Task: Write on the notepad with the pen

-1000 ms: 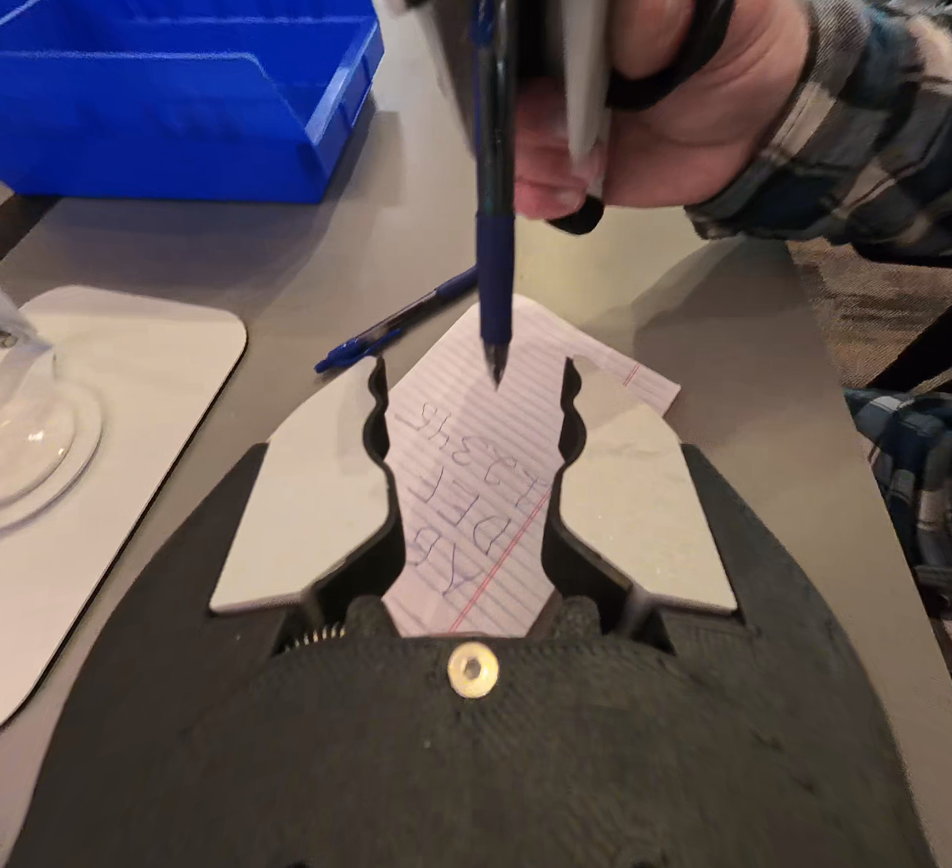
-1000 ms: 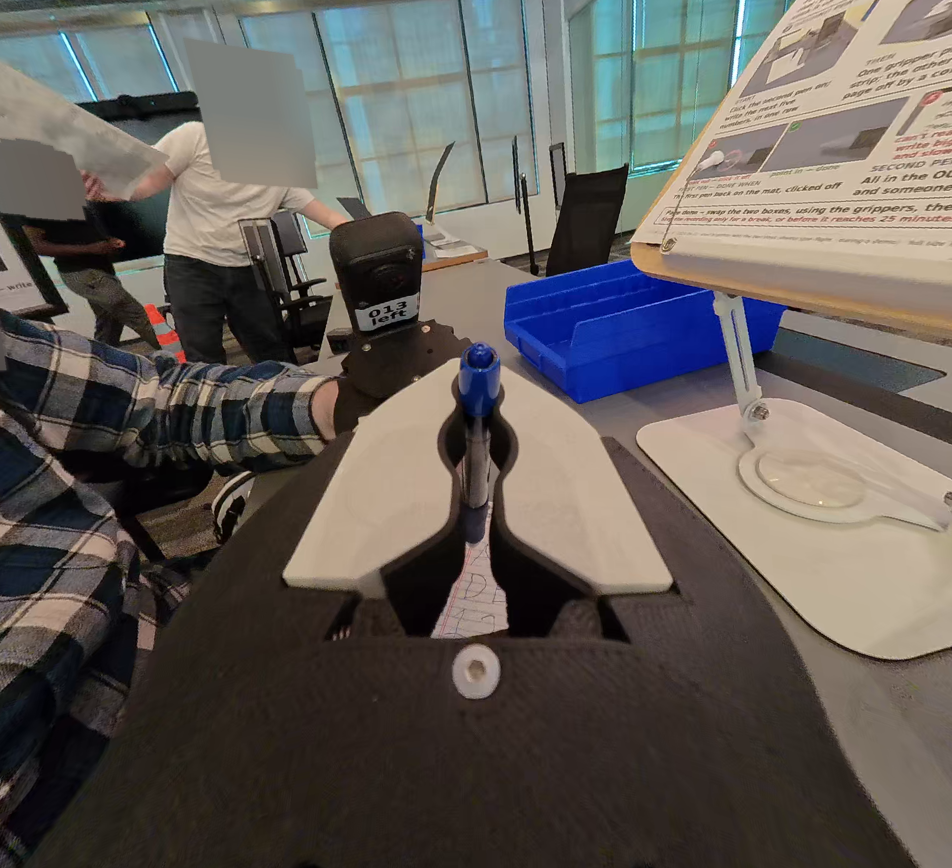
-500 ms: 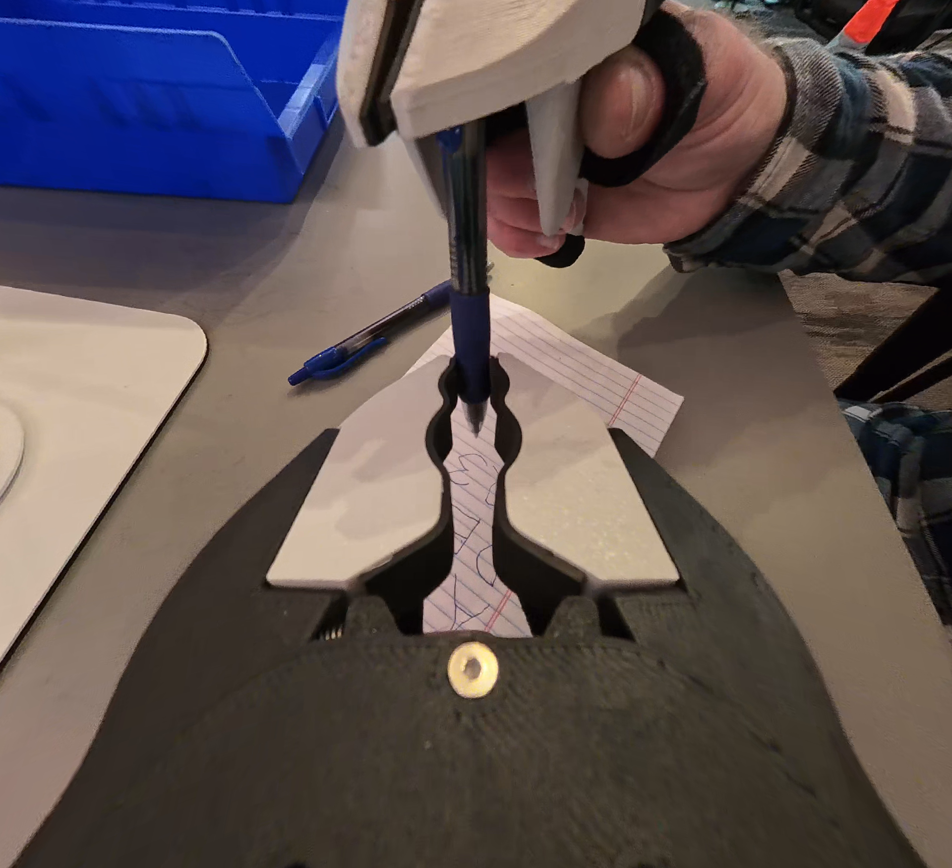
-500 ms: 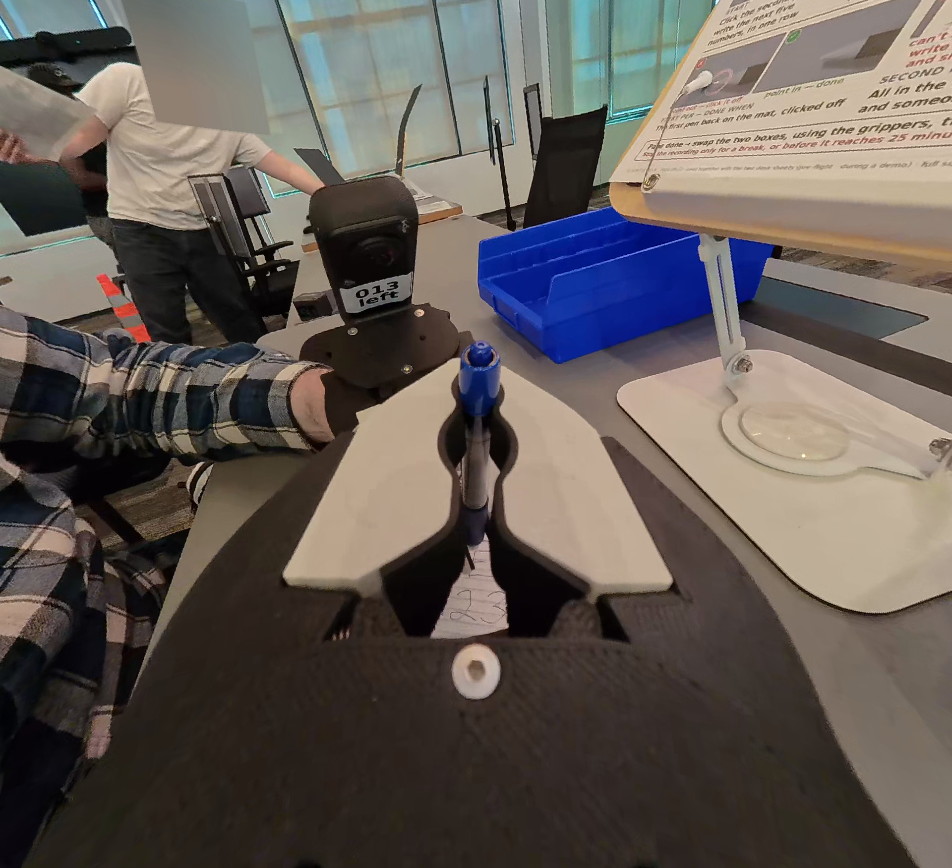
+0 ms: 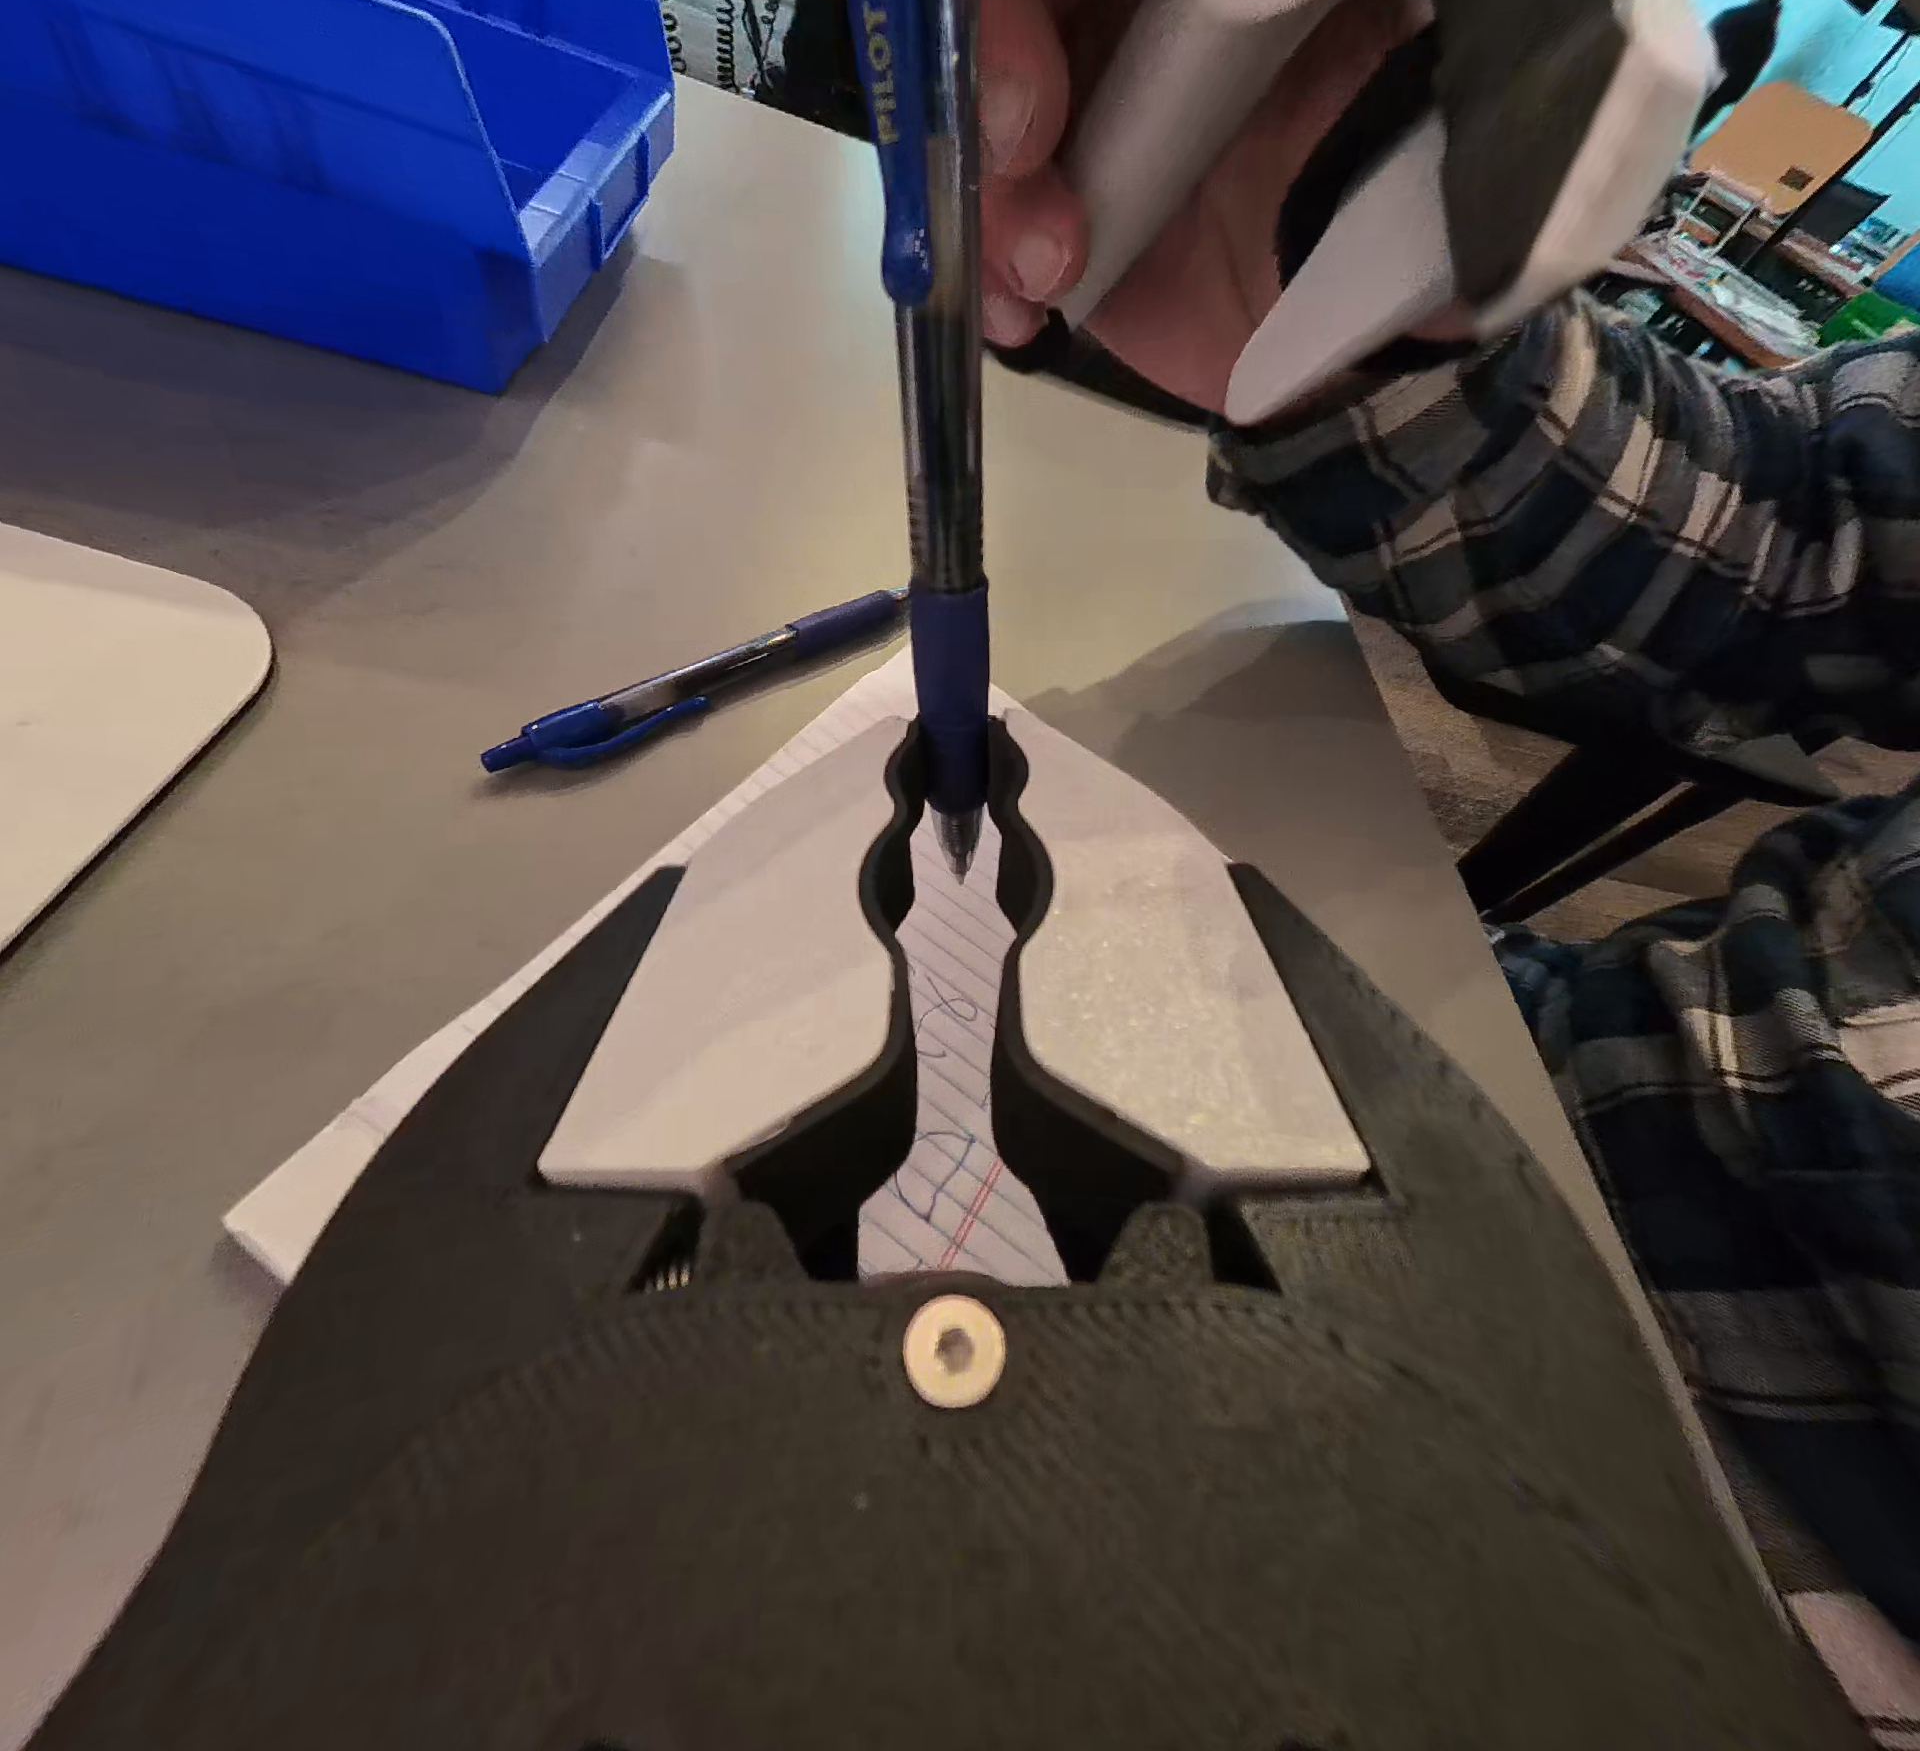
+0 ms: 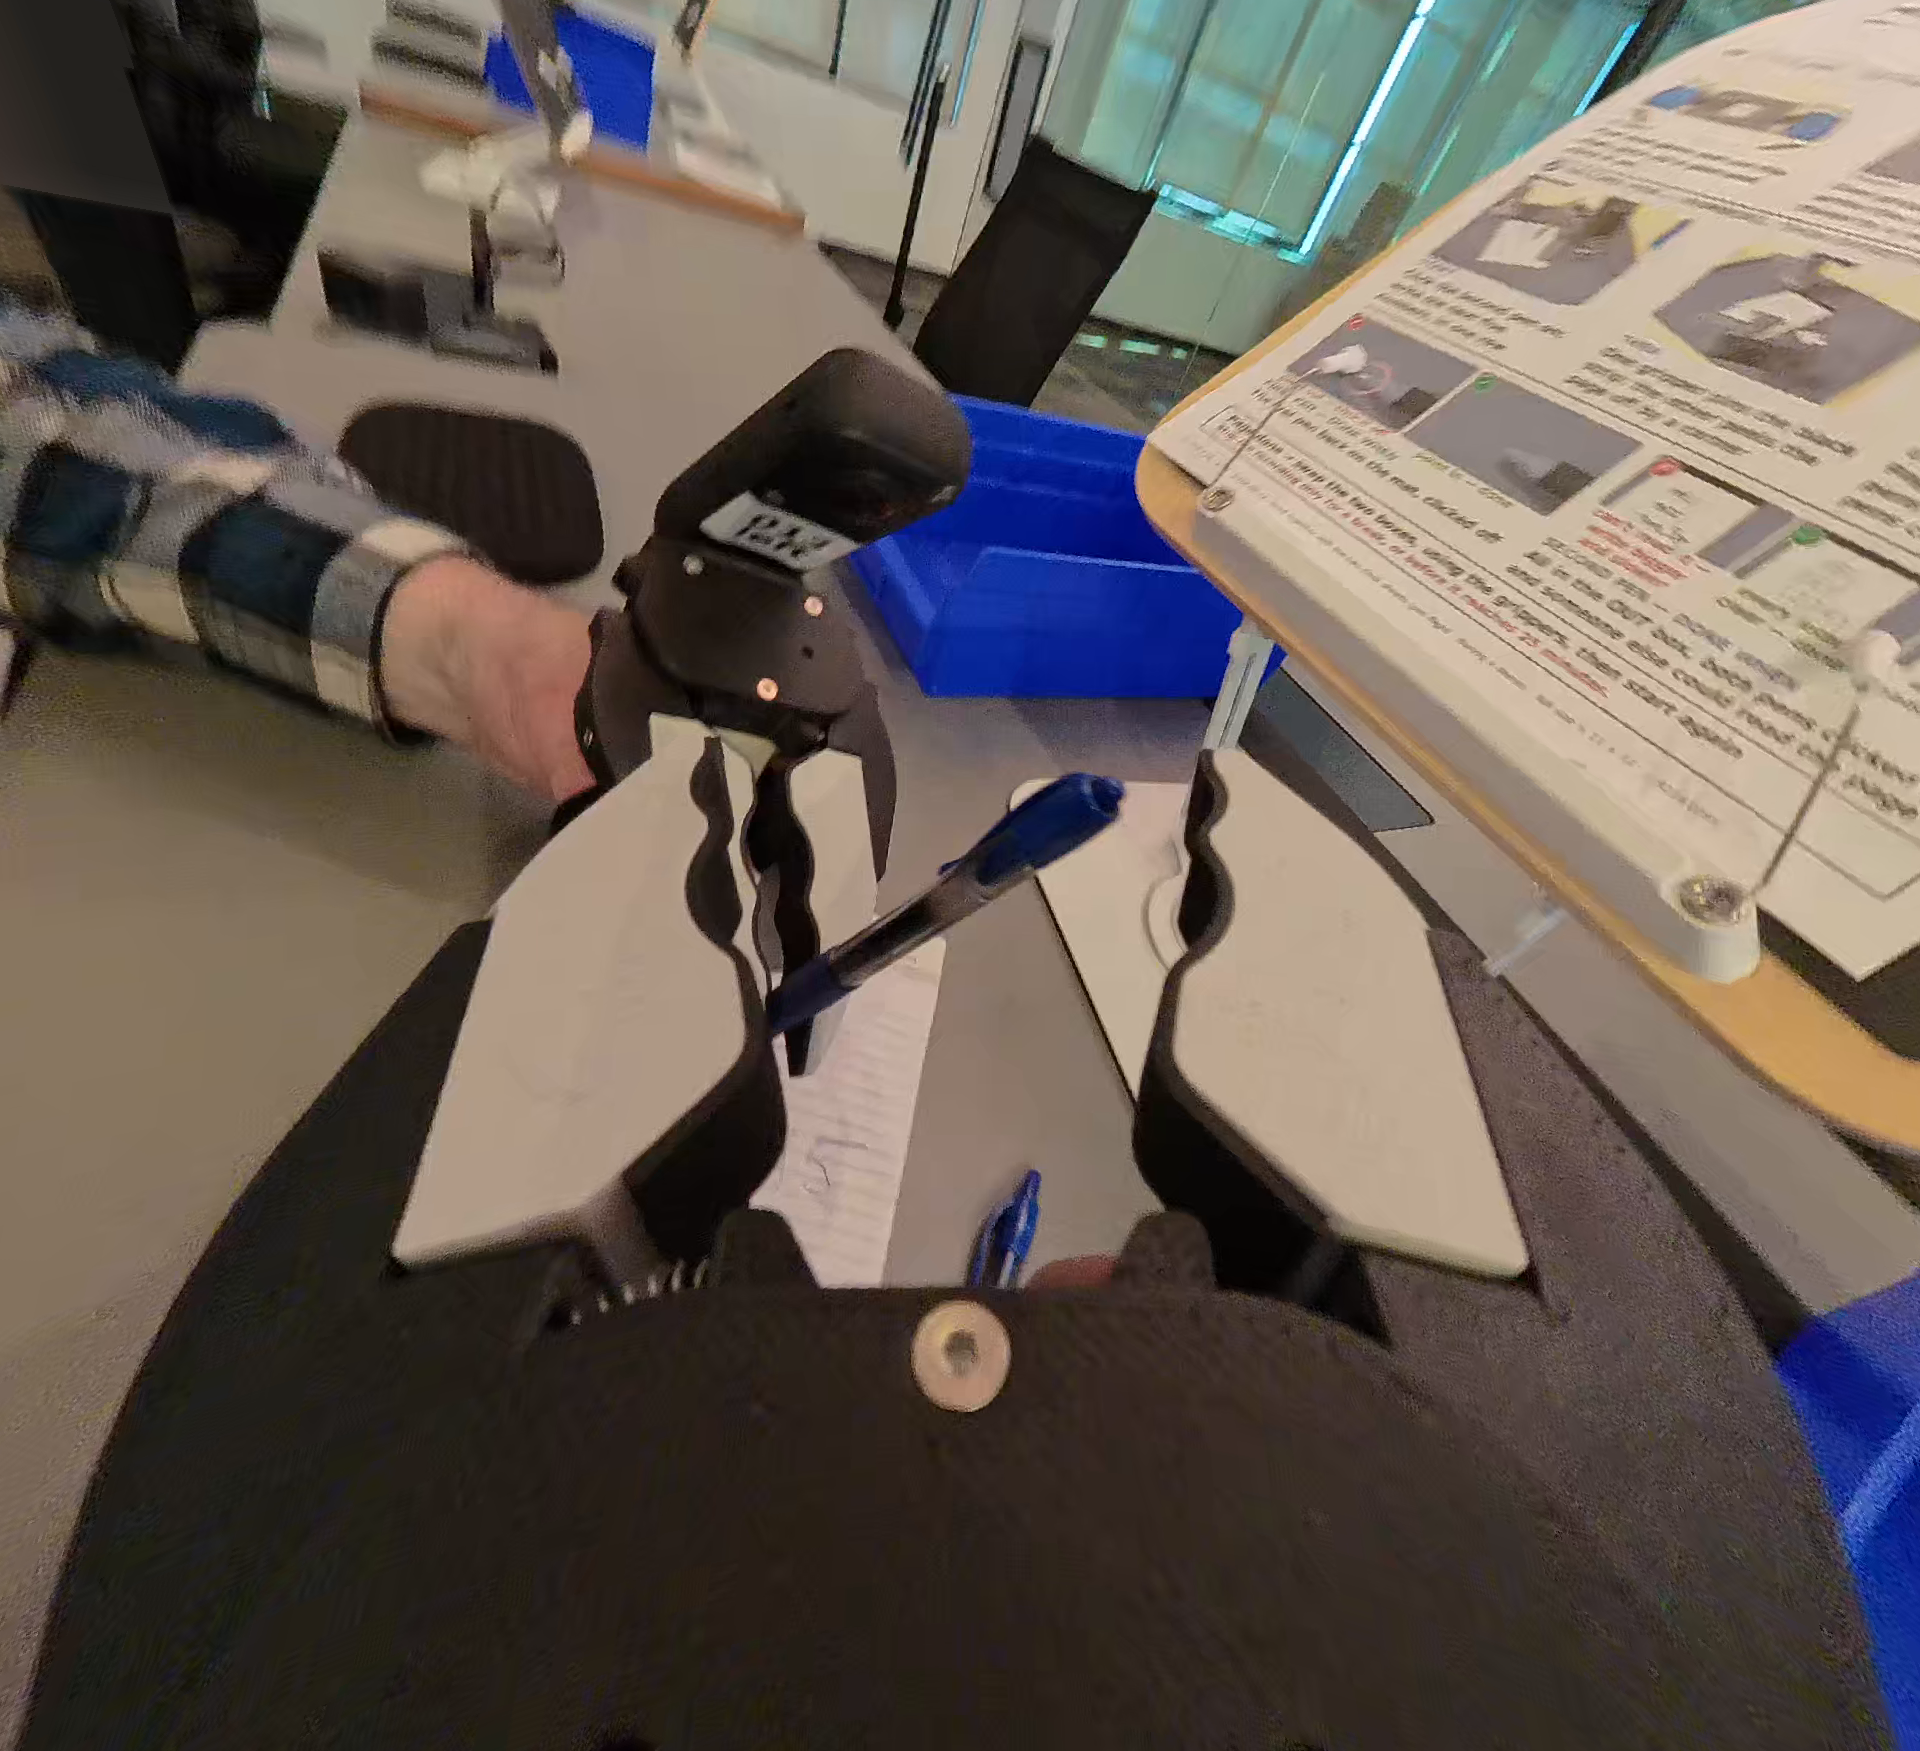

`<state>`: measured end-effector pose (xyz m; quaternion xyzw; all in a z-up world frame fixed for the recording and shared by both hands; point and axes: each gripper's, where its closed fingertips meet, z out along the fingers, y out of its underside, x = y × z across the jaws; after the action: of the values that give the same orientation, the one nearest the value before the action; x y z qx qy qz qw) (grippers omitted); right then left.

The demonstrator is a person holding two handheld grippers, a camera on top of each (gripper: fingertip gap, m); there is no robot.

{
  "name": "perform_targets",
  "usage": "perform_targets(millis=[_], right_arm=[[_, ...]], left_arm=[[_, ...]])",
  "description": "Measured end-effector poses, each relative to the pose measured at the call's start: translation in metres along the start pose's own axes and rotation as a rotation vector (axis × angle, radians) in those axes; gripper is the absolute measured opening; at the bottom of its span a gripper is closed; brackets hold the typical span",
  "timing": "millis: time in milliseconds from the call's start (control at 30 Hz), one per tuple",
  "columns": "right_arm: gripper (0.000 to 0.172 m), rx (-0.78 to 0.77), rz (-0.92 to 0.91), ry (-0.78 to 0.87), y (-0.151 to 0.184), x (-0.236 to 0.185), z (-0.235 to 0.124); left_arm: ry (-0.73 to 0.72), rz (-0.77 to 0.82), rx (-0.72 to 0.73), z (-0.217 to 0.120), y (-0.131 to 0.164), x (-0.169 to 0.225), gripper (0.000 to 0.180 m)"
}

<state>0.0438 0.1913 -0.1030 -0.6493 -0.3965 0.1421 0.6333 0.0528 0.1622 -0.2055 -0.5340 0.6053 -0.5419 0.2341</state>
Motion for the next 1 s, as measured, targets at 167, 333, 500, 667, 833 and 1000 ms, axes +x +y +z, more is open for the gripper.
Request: perform_targets(millis=[167,333,500,667,833,1000], right_arm=[[0.079,-0.123,-0.127,-0.040,0.009,-0.004,0.009],[0.070,-0.229,-0.248,-0.054,0.012,0.000,0.010],[0.065,-0.289,-0.329,-0.036,0.018,0.003,0.013],[0.044,-0.342,-0.388,-0.074,0.023,-0.003,0.011],[0.069,-0.379,-0.372,-0.020,0.023,0.005,0.012],[0.058,-0.212,0.070,-0.060,0.020,0.006,0.007]], left_arm=[[0.007,-0.010,-0.012,0.002,0.000,-0.003,0.011],[0.003,-0.014,-0.015,0.004,0.000,-0.004,0.011],[0.007,-0.011,-0.028,0.006,0.001,-0.005,0.011],[-0.012,0.006,-0.103,0.011,0.012,-0.006,0.010],[-0.022,-0.004,-0.073,0.012,0.007,-0.007,0.011],[-0.024,-0.002,0.017,0.000,-0.007,-0.009,0.011]])
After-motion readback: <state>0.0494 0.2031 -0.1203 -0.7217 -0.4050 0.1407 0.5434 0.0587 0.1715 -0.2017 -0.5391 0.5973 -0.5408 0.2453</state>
